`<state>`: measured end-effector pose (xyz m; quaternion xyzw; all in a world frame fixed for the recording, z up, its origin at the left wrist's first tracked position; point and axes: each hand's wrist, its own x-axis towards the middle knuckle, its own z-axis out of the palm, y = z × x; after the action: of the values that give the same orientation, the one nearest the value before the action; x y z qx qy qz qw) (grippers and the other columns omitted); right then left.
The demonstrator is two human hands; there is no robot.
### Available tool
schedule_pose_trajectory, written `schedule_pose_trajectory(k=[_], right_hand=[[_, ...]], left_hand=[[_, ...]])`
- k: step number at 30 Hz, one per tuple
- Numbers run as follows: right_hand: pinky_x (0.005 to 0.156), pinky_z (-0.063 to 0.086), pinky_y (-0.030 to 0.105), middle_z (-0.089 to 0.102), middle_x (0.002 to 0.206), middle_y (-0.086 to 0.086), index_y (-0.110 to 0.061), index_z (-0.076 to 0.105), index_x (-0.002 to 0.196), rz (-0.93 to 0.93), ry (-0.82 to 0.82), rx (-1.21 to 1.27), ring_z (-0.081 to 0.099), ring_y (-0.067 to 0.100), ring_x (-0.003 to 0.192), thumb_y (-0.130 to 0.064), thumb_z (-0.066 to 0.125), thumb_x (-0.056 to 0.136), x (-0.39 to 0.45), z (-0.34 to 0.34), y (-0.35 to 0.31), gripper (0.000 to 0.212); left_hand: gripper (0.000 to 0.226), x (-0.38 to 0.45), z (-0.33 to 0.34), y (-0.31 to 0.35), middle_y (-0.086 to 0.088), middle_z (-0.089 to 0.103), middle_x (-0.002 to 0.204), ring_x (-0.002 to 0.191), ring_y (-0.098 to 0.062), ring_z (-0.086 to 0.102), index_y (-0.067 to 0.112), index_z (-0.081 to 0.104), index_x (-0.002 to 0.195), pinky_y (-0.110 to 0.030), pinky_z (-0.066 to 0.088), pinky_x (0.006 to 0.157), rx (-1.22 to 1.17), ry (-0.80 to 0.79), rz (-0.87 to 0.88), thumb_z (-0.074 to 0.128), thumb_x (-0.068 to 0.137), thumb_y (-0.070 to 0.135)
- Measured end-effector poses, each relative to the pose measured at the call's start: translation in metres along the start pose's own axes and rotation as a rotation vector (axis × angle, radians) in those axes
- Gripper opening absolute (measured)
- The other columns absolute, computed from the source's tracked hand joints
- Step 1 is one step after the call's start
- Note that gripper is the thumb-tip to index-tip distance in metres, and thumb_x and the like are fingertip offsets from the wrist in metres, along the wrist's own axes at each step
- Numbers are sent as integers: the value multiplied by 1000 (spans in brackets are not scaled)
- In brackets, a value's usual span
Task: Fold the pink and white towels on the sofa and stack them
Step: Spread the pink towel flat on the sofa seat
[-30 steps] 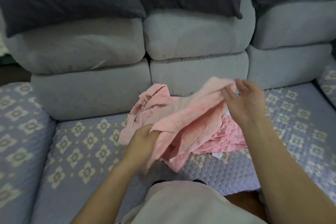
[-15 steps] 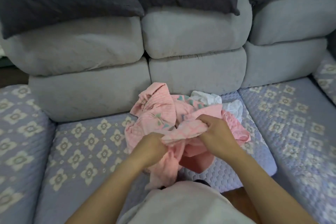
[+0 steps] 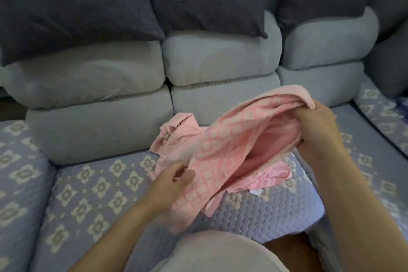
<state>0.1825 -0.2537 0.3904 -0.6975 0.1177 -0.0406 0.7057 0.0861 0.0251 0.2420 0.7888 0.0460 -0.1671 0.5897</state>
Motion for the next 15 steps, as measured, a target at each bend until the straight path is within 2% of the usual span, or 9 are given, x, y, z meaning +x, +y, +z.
schedule_pose_trajectory(k=[1, 2, 3, 4, 5, 7, 9, 12, 15], right_hand=[[75, 58, 35, 77, 85, 8, -9, 73, 98, -5, -8, -3, 74, 25, 82, 2, 58, 87, 1, 2, -5, 22], [74, 58, 34, 77, 83, 7, -9, 73, 97, -27, -38, -4, 73, 23, 80, 3, 58, 87, 0, 6, -13, 22], [73, 59, 34, 76, 82, 5, -9, 73, 95, -65, -86, -14, 73, 21, 78, 3, 58, 86, -2, 12, -22, 21], [74, 59, 35, 77, 83, 6, -11, 74, 93, -109, -147, -34, 74, 20, 79, 1, 61, 85, -4, 17, -33, 19], [76, 59, 40, 77, 86, 8, -12, 75, 91, -161, -209, -64, 74, 23, 83, -4, 65, 83, -5, 20, -44, 15], [76, 57, 45, 75, 91, 18, -7, 73, 93, -275, -290, -117, 73, 29, 85, -16, 69, 78, -6, 16, -72, 18], [68, 51, 39, 71, 84, 17, -3, 68, 91, -416, -280, -159, 64, 21, 76, -17, 68, 75, 4, -2, -105, 21], [58, 42, 25, 61, 74, -1, -8, 63, 85, -683, -118, -349, 52, 5, 63, -15, 66, 78, 24, -43, -161, 10], [55, 34, 30, 55, 73, -3, -11, 54, 83, -935, 61, -594, 51, 18, 69, -27, 66, 83, 45, -90, -208, 21]], left_hand=[[50, -2, 5, 15, 22, 52, 125, 112, 5, 49, 46, 51, 124, -28, 40, 97, 124, -44, 38, 71, 80, 58], [87, -1, 15, 28, 23, 34, 147, 132, 6, 35, 48, 31, 146, -28, 33, 108, 249, -63, 72, 77, 74, 61], [113, 4, 29, 41, 24, 16, 157, 142, 3, 20, 46, 11, 154, -30, 26, 114, 346, -45, 113, 81, 67, 63], [124, 10, 45, 56, 23, 10, 160, 146, 0, 15, 46, 2, 155, -32, 24, 118, 390, -2, 160, 84, 63, 62], [120, 17, 60, 69, 19, 19, 160, 146, -1, 22, 48, 7, 153, -31, 28, 118, 335, 59, 228, 86, 63, 54], [88, 31, 77, 94, 21, 50, 137, 126, 8, 48, 57, 29, 137, -20, 43, 104, 96, 199, 304, 81, 74, 25], [58, 37, 76, 122, 20, 64, 110, 101, 9, 61, 50, 48, 123, -19, 47, 85, 161, 385, 332, 66, 85, 11], [47, 40, 54, 170, 7, 71, 105, 97, -18, 67, 32, 58, 123, -30, 51, 79, 471, 538, 304, 61, 78, 18], [41, 23, 36, 235, 1, 73, 104, 95, -20, 67, 22, 65, 112, -31, 52, 78, 588, 390, 288, 62, 71, 28]])
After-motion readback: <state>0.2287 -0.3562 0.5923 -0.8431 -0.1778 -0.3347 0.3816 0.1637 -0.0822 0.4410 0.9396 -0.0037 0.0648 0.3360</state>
